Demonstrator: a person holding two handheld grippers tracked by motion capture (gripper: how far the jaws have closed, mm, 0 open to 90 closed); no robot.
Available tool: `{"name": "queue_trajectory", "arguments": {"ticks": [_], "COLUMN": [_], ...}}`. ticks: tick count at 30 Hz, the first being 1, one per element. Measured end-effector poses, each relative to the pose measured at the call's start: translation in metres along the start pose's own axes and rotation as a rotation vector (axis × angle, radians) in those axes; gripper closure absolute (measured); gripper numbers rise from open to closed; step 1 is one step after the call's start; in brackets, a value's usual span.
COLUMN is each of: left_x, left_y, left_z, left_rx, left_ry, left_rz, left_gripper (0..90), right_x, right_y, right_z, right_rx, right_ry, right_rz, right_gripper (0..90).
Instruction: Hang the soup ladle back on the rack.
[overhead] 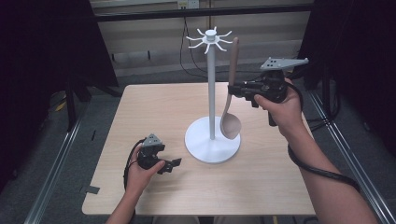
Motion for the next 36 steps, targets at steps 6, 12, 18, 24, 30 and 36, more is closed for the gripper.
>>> {"name": "queue_trajectory", "arguments": {"ticks": [6, 12, 18, 24, 30, 36], "left_x": [-0.0006, -0.0009, -0.0009, -0.0009, -0.0010, -0.0007], "left_y": [-0.0006, -0.0007, -0.0008, -0.0012, -0.0001, 0.0013], "left_z": [-0.0001, -0.0001, 0.0004, -0.0001, 0.0006, 0.0001], "left_rx": [0.003, 0.008, 0.008, 0.010, 0.010, 0.011], "left_ry": [0.001, -0.004, 0.000, -0.004, -0.007, -0.005], "left_rz": [0.000, -0.004, 0.000, -0.006, -0.003, 0.000], "left_gripper": [5.2, 5.2, 5.2, 5.2, 5.2, 5.2], "right_x": [0.0008, 0.0019, 0.0007, -0.0008, 0.0006, 0.0002], "right_y": [0.0013, 0.0020, 0.0039, 0.0057, 0.0065, 0.0069], "right_z": [0.0001, 0.0010, 0.0023, 0.0036, 0.0071, 0.0089], "right_rx": [-0.002, -0.006, -0.011, -0.013, -0.021, -0.028], "right_ry": [0.010, 0.031, 0.049, 0.064, 0.056, 0.057], "right_rz": [0.013, 0.021, 0.041, 0.047, 0.063, 0.080], "right_gripper": [77.6, 77.3, 76.8, 73.1, 67.7, 60.7]}}
Point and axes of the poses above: each handheld gripper's, and its own axes: x roughly forward along the jaws, z roughly out of its underside, y roughly to its right, the point moved 7 cm from there along x, roughly forward along the jaws, and after that the axes turned 6 degrees about x, right-handed, at the moved point
